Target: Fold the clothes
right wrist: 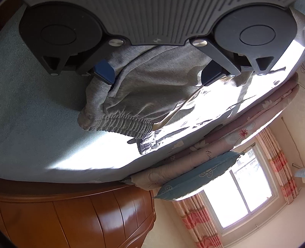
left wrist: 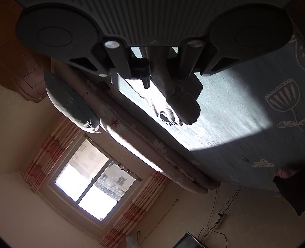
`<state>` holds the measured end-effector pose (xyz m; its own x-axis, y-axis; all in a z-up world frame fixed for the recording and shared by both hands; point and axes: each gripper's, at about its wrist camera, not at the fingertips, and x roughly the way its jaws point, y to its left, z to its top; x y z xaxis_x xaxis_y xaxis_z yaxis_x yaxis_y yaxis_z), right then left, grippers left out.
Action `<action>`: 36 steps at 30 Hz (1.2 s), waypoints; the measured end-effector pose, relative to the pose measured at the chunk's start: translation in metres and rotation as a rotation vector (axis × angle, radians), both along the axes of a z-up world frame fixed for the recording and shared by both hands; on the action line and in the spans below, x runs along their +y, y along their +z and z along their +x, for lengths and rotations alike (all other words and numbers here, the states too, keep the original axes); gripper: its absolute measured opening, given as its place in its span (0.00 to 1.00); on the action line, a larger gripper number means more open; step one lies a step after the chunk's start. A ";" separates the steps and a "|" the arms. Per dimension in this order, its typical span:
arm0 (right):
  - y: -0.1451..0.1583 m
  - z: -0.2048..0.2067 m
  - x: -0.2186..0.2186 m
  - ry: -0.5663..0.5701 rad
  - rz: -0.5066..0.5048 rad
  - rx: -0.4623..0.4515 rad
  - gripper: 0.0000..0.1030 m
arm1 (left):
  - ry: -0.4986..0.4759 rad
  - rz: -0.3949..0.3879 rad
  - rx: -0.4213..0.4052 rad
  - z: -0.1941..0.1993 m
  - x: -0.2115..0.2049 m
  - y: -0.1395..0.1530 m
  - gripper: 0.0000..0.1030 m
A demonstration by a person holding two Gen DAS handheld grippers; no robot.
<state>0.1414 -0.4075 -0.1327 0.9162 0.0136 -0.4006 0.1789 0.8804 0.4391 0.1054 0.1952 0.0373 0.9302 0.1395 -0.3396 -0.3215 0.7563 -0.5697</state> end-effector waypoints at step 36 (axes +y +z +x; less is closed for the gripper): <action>0.001 0.008 0.028 0.066 -0.137 0.016 0.96 | -0.091 -0.110 0.206 0.048 0.142 -0.075 0.21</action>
